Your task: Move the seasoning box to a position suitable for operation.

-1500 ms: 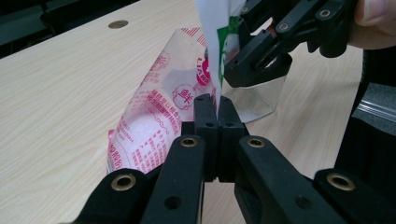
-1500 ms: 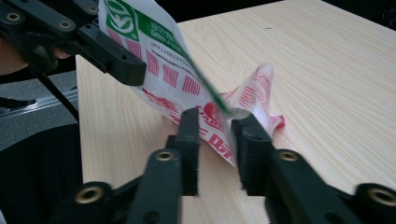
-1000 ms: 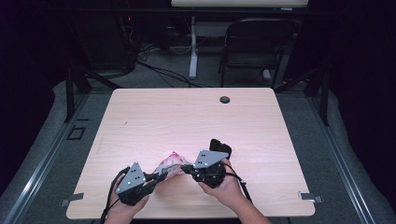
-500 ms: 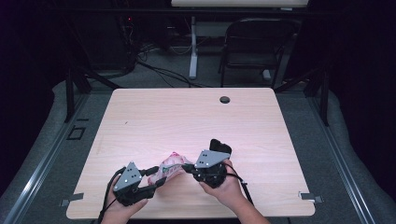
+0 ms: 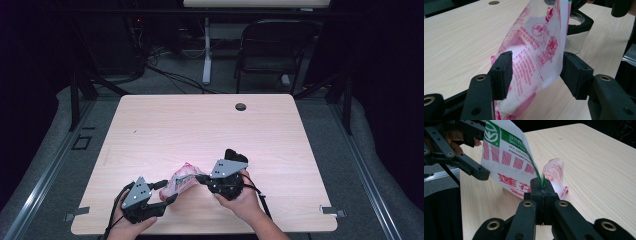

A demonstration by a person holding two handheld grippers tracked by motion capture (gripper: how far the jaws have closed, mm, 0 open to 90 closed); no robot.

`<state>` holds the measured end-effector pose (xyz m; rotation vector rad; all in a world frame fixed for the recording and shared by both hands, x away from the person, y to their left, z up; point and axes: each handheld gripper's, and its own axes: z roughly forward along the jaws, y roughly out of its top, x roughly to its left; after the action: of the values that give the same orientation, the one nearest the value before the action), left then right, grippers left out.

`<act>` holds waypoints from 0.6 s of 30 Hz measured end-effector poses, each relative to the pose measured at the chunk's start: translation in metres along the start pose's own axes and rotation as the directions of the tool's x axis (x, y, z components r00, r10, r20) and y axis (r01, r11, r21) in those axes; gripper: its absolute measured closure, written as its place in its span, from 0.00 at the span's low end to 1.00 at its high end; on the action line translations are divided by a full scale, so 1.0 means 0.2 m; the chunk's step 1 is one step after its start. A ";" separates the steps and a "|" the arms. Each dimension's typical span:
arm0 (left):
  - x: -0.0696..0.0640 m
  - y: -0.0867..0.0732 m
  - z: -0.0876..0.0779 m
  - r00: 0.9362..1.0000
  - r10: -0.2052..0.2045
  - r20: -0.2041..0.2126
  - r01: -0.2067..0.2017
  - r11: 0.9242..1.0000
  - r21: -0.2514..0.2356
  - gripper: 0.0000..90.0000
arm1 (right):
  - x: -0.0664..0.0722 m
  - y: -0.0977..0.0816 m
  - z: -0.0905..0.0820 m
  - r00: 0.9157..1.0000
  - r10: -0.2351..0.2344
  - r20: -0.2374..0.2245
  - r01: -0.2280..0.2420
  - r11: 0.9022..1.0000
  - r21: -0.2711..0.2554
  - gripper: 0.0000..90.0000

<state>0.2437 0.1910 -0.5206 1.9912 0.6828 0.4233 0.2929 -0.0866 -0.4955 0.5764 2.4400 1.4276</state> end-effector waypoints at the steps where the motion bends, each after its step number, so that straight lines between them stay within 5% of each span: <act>1: 0.01 -0.02 0.00 1.000 -0.005 -0.010 0.005 1.000 0.008 0.48 | 0.00 0.00 0.00 1.000 -0.001 0.002 0.001 1.000 0.000 1.00; 18: 0.04 -0.12 0.14 0.999 -0.012 -0.037 0.016 0.994 0.113 0.46 | -0.01 0.01 0.00 1.000 0.012 -0.003 -0.012 1.000 -0.010 1.00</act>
<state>0.2594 0.1865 -0.5545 2.0883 0.7579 0.4220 0.2949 -0.0862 -0.4933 0.5878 2.4347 1.4448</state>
